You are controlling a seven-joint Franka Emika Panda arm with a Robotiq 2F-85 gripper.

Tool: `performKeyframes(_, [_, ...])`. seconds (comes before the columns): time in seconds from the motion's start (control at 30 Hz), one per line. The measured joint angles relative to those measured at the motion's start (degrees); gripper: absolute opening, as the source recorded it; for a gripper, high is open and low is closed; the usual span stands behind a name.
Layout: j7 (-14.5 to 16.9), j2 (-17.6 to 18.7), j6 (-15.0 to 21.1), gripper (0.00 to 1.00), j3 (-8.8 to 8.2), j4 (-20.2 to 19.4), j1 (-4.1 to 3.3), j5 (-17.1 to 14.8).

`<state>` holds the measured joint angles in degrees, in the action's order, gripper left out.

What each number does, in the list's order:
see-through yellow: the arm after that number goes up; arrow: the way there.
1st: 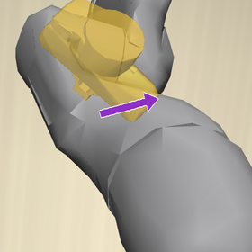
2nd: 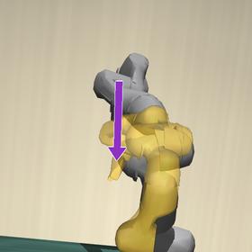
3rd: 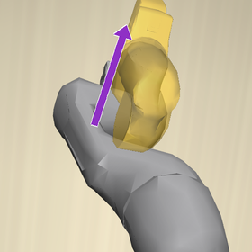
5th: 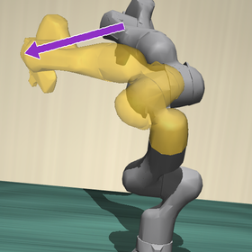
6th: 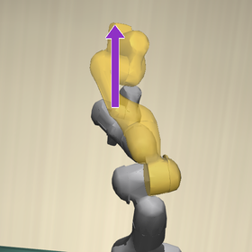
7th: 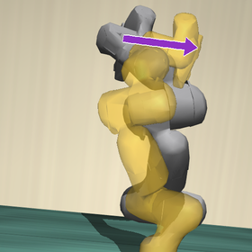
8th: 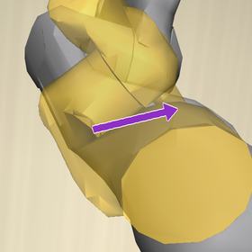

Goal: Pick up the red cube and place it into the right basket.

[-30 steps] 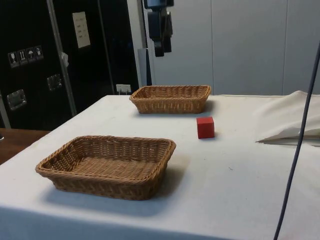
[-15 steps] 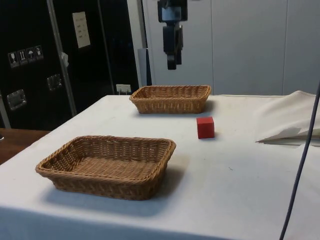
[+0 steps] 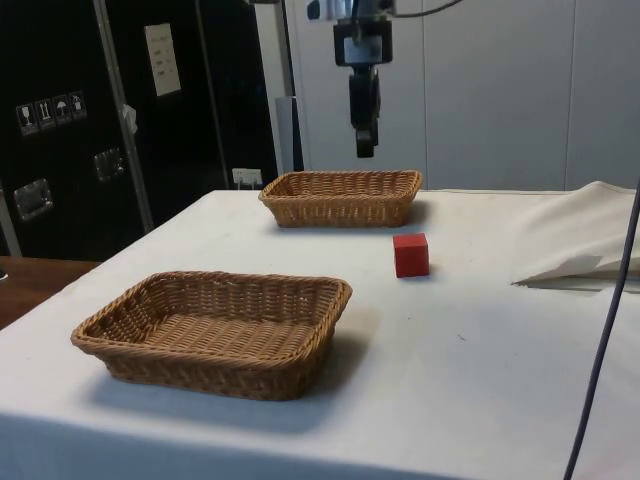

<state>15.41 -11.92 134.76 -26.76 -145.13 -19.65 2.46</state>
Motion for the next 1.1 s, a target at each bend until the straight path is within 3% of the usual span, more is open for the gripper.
performKeyframes(0.4, [4.0,0.7,3.1,1.0,-1.26,-3.2,0.34,0.2])
performKeyframes(1.1, [10.4,4.7,14.6,1.0,-2.64,-9.7,0.46,0.2])
